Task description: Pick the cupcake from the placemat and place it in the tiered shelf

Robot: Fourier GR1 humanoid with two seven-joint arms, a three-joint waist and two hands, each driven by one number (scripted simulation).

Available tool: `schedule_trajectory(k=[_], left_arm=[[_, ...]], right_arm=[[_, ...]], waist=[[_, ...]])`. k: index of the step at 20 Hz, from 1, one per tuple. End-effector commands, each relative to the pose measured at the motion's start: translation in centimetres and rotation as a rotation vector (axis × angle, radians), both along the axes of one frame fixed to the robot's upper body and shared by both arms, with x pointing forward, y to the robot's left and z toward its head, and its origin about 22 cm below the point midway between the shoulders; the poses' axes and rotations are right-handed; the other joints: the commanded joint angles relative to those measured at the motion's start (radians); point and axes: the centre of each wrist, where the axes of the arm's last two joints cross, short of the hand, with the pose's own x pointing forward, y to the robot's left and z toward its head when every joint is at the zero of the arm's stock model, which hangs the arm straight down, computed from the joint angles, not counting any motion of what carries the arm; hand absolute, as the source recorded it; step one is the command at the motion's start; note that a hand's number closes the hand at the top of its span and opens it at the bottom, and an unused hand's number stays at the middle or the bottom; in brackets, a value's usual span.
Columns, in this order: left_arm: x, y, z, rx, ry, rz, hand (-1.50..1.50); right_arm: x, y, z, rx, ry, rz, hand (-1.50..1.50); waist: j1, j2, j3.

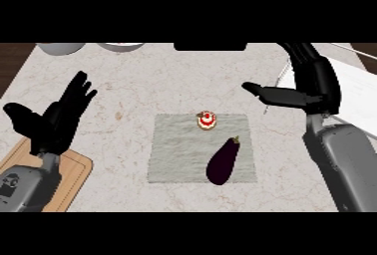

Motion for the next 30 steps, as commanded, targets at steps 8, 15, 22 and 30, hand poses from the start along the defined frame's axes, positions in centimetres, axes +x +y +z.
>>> schedule_trajectory(k=[8, 15, 22, 30], left_arm=[[0.3, 0.2, -0.3, 0.002, 0.025, 0.021, 0.00], [-0.6, 0.0, 0.1, -0.018, 0.015, -0.013, 0.00], [0.6, -0.4, 1.5, -0.006, 0.004, -0.011, 0.00], [1.0, 0.2, 0.5, -0.012, 0.010, 0.013, 0.00]], right_arm=[[-0.7, 3.6, 4.7, -0.770, 0.358, 0.185, -1.50], [-1.6, 10.8, 7.7, -1.158, 0.427, 0.069, -1.50], [-1.0, 18.0, 5.2, -1.202, 0.526, 0.100, -1.50], [-1.4, 20.6, 1.8, -1.402, 0.631, 0.041, -1.50]], waist=[[0.000, -0.001, -0.004], [0.023, 0.000, 0.002], [0.013, 0.010, 0.005], [0.006, 0.010, 0.004]])
